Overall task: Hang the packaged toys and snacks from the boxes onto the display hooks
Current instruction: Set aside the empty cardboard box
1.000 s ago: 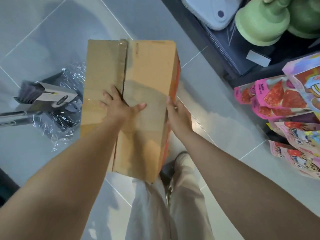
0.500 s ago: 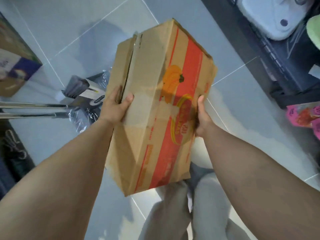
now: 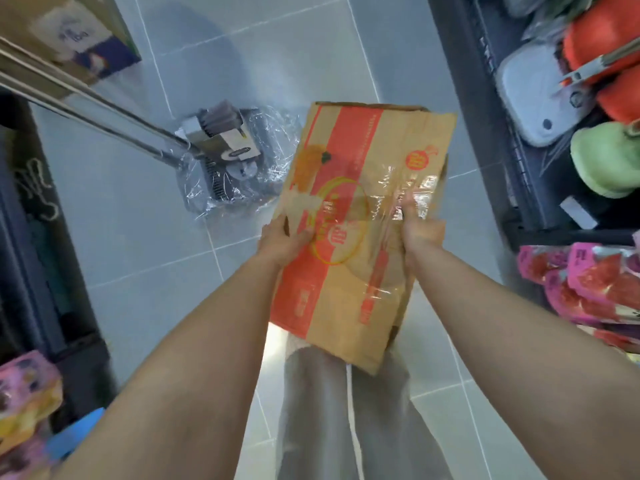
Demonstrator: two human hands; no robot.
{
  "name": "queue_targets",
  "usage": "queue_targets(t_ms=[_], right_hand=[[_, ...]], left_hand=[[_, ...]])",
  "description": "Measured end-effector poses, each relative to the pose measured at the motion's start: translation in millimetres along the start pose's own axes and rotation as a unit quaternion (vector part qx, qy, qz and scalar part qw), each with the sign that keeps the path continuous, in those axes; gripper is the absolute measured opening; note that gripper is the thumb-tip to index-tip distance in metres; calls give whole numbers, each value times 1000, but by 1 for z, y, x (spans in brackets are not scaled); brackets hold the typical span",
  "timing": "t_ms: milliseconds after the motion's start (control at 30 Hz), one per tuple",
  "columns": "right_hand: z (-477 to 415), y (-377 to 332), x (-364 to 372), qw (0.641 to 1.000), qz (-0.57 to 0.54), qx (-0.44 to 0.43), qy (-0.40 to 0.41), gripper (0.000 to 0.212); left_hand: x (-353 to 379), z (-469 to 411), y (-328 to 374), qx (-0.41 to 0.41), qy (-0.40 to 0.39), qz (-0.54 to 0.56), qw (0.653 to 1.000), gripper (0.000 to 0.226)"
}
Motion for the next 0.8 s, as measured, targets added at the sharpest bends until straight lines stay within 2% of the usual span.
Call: queue_targets(t_ms=[67, 133, 200, 233, 300, 367, 433, 467, 500, 567, 600, 633, 667, 733, 800], right_hand=[[39, -12, 15, 996, 49, -73, -17, 55], [80, -14, 47, 986, 92, -118, -74, 38], [113, -3, 93, 971, 101, -117, -182, 20], [127, 6, 115, 960, 108, -100, -238, 14], [153, 21, 152, 931, 117, -65, -339, 19], [166, 30, 172, 911, 123, -55, -390, 32], [156, 40, 177, 916, 125, -66, -376, 39], [141, 46, 173, 930, 140, -79, -332, 42], [125, 54, 163, 942, 182, -95, -266, 45], [94, 66, 124, 935, 330, -103, -78, 51], [83, 75, 100, 930, 361, -75, 6, 53], [71, 90, 81, 934, 353, -28, 50, 54], [59, 112, 71, 944, 323, 26, 55, 54], [38, 162, 80, 960, 252, 121, -34, 60], [35, 184, 97, 956, 233, 144, -106, 58]], left_hand=[[1, 8, -12, 31, 13, -32, 999, 105], [-1, 69, 14, 24, 2, -39, 999, 100], [-8, 90, 5, 15, 6, -24, 1000, 74], [-14, 100, 5, 43, 11, -19, 999, 63], [-33, 113, -4, 90, 43, -32, 994, 62], [-48, 113, -41, 40, 55, -47, 997, 68], [-52, 110, -85, -34, 49, -99, 993, 81], [-53, 107, -102, -65, 55, -145, 986, 89], [-55, 106, -115, -90, 72, -172, 978, 95], [-60, 110, -127, -153, 120, -158, 968, 100], [-60, 110, -135, -177, 144, -115, 967, 102], [-60, 111, -139, -190, 165, -62, 966, 104], [-58, 110, -146, -197, 178, -20, 964, 105], [-51, 105, -159, -212, 173, 24, 962, 103], [-44, 101, -173, -234, 149, 58, 959, 99]])
Point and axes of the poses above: each hand's wrist, its own z-axis away from the middle knuckle, its own x-axis out of the palm, y = z × x, the point moved 9 cm from there along -z, towards the middle knuckle, and after that the axes turned 2 degrees about z, right-handed, at the moved point
